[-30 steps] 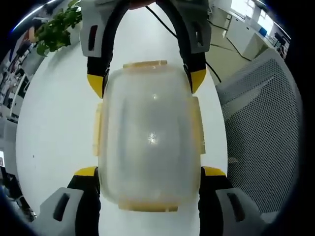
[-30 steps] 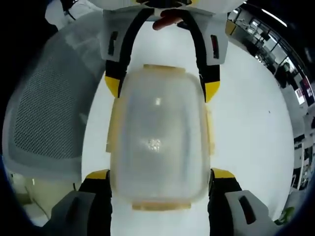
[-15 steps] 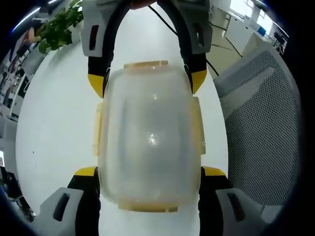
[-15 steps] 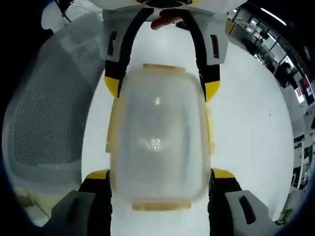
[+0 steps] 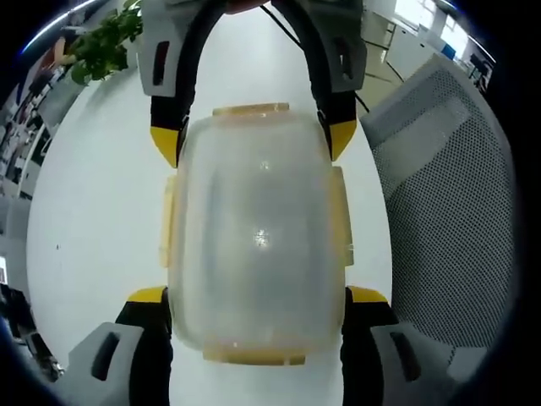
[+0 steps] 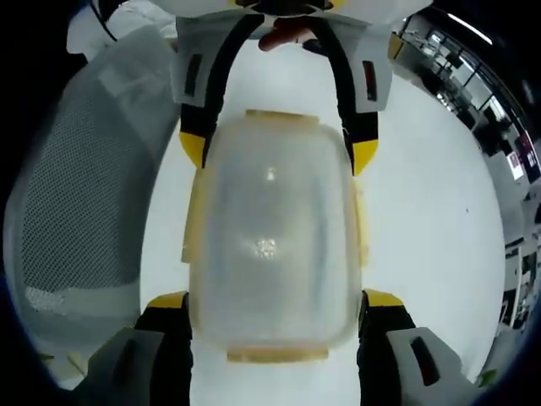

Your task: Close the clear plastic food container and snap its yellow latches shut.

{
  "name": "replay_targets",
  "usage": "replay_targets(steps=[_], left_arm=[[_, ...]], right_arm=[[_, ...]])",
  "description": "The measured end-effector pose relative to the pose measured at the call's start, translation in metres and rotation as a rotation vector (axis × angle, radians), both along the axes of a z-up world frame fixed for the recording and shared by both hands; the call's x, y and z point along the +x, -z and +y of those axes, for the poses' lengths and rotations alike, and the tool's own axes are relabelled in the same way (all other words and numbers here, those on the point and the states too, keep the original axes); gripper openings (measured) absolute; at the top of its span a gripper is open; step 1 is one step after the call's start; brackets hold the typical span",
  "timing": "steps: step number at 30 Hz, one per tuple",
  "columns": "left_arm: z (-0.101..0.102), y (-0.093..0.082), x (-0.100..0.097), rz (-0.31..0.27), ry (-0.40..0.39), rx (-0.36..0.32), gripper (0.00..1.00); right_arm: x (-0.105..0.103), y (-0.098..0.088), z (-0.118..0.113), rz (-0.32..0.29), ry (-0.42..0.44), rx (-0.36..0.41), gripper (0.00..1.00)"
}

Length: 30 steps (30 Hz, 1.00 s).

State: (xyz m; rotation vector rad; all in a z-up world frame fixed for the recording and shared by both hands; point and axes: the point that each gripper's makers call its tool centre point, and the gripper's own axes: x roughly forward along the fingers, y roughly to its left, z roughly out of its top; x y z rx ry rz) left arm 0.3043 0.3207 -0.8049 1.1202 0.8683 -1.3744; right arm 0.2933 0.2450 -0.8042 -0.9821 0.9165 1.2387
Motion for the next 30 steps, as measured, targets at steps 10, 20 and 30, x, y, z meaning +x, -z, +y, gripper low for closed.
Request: replay_targets(steps=[10, 20, 30], left_arm=[[0.023, 0.000, 0.002, 0.002, -0.015, -0.007, 0.82], [0.038, 0.001, 0.004, 0.006, -0.009, -0.008, 0.82], [0.052, 0.001, 0.005, 0.005, -0.010, -0.011, 0.83]], right_arm=[[0.003, 0.000, 0.022, 0.001, -0.012, -0.002, 0.80], [0.005, 0.001, 0.037, 0.003, -0.006, -0.006, 0.80], [0.006, 0.002, 0.052, 0.004, -0.002, -0.015, 0.80]])
